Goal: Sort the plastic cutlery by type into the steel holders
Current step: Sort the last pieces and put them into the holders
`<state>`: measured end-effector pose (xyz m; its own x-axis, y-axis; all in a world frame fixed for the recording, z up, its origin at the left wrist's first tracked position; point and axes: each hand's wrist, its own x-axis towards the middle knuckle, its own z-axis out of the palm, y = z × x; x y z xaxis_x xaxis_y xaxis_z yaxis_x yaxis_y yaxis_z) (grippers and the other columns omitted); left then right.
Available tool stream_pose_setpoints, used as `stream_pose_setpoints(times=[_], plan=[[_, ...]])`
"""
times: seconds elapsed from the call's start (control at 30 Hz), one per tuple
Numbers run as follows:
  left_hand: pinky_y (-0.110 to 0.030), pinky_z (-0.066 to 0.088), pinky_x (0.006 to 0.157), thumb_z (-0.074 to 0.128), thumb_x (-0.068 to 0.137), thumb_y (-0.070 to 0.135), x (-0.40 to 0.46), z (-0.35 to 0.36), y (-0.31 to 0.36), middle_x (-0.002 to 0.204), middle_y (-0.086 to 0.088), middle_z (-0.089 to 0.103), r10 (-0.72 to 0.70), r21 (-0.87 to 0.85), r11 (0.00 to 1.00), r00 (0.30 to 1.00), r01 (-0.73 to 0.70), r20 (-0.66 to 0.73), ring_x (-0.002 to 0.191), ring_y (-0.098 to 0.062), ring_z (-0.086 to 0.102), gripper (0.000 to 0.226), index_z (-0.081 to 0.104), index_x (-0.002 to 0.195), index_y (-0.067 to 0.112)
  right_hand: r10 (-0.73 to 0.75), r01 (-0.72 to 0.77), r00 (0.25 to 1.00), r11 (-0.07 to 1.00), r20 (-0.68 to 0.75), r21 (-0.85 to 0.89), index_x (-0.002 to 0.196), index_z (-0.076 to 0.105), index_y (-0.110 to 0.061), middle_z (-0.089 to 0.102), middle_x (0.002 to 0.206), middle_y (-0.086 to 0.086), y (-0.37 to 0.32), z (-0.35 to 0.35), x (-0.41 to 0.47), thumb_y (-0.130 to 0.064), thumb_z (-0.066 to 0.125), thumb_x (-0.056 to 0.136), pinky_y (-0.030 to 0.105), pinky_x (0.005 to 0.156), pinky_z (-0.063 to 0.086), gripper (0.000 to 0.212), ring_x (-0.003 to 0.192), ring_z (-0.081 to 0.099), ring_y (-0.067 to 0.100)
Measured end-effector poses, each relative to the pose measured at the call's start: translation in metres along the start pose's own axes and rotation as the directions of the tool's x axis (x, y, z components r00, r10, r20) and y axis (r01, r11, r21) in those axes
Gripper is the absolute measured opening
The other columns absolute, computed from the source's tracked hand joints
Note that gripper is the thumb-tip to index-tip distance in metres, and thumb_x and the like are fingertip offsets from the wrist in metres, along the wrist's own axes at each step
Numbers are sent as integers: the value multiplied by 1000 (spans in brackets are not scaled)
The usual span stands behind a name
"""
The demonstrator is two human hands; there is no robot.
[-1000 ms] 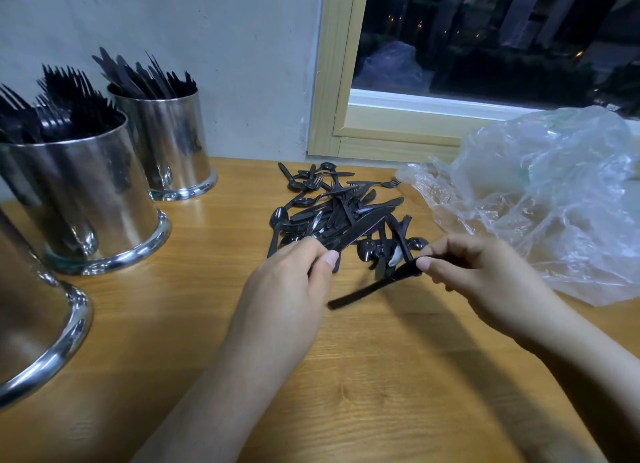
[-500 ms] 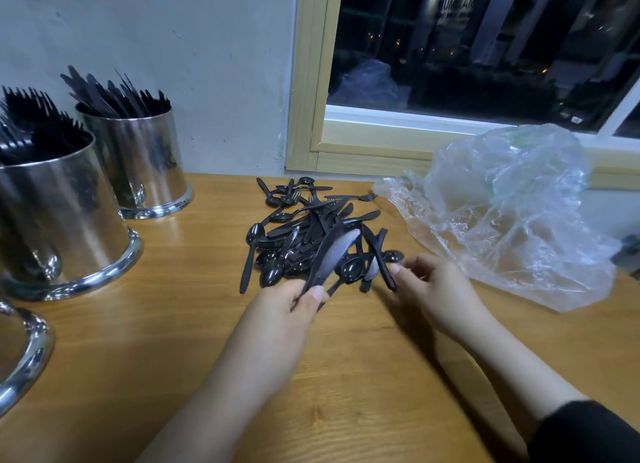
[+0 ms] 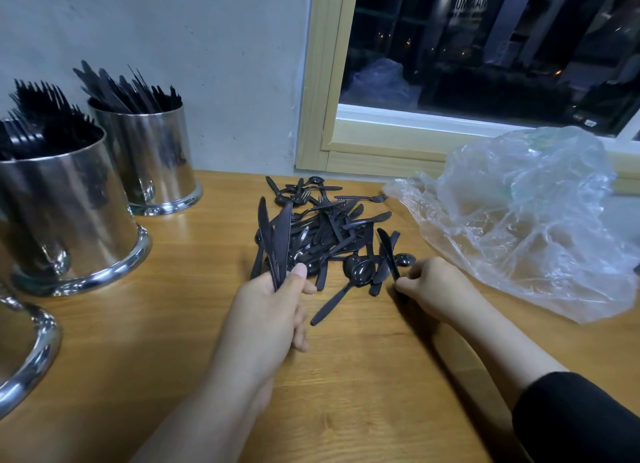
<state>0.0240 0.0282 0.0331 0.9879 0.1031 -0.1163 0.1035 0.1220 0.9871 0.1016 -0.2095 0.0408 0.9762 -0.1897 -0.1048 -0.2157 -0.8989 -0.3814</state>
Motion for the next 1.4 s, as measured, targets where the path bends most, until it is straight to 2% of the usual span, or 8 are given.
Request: stream_pose_setpoints(times=[0.2,0.33,0.5,0.67,0.83,1.17,1.3,1.4], plan=[[-25,31,44,60,101,39,0,1,-2,60,6,39,-53,-137,989,998,48,-31,48,-9,32,30,75,96,13,-167,208,975,915,-143,346,78,62,-9,65,58,-4,-3,1,-34,-26,63,96,23,57,44,25,54,55,6],[-25,27,45,66,95,45,-3,9,-1,62,6,31,-60,-230,971,997,67,40,50,-9,27,33,72,98,12,-480,407,877,749,5,524,79,59,-17,66,66,0,-32,12,-85,-23,64,97,23,63,41,20,60,52,5],[-23,28,44,61,101,37,-8,18,-4,57,8,33,-37,-189,980,994,57,105,51,-10,28,31,66,94,7,-556,456,831,698,17,552,80,59,-23,68,72,3,-38,23,-92,-28,64,98,30,63,43,19,62,53,15],[-30,40,56,54,103,45,-3,11,-4,57,3,41,-46,-94,994,998,49,32,52,-13,42,39,66,83,14,-431,471,872,868,-230,159,106,62,-34,60,98,-15,-1,19,-37,-25,64,96,18,74,38,13,81,53,0],[-23,40,47,49,105,45,-1,14,-3,53,3,41,-62,-69,996,998,60,-27,48,-13,40,42,61,88,8,-481,473,872,875,-87,-98,144,51,-24,48,123,-5,16,18,5,-10,56,99,17,89,35,47,105,51,11],[-30,38,56,57,97,52,2,15,-6,44,10,41,78,116,991,990,-65,-118,45,-12,40,50,56,58,22,-565,556,798,824,-209,-106,121,69,-23,55,118,-6,22,34,11,-20,61,97,37,90,50,26,107,56,17],[-26,51,68,58,98,47,-2,17,-11,62,3,69,97,186,978,995,-91,-22,64,-15,66,45,62,63,18,-604,592,757,795,-248,-130,118,71,-23,60,115,-6,26,38,13,-26,56,99,38,85,52,25,101,57,19],[-37,54,67,59,100,43,-6,18,-12,52,0,59,43,219,974,993,-65,107,52,-25,58,41,61,76,9,-626,613,722,776,-295,-147,114,72,-20,63,112,-5,28,39,13,-22,58,99,36,83,50,21,98,57,21]])
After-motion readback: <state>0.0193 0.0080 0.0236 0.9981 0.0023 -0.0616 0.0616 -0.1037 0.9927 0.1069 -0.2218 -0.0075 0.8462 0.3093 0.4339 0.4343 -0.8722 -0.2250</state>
